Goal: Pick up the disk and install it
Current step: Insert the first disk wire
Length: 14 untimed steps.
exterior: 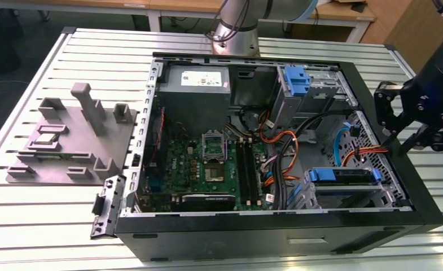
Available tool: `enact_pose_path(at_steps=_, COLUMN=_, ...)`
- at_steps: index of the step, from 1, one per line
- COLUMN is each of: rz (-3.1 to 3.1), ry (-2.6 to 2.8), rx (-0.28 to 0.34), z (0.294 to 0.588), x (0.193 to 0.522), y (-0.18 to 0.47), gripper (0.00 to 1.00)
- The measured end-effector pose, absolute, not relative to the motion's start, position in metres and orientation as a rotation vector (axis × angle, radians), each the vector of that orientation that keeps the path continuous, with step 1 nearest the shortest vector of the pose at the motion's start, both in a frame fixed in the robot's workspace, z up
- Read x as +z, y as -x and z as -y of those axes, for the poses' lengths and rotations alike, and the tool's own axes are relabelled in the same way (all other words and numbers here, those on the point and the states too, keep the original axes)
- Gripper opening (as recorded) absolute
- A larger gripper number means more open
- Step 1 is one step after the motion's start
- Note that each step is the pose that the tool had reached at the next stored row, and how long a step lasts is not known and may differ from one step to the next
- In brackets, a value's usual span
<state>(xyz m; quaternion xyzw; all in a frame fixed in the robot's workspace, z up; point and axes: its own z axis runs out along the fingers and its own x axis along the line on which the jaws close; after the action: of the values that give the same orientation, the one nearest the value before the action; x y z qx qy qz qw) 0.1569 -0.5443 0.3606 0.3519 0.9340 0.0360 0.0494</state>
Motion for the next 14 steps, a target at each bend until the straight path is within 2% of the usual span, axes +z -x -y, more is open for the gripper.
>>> enact_pose_path(at_steps=14, rz=-2.883, ry=-0.917, rx=0.116, z=0.5443, x=0.3597, y=-0.1569, gripper=0.31)
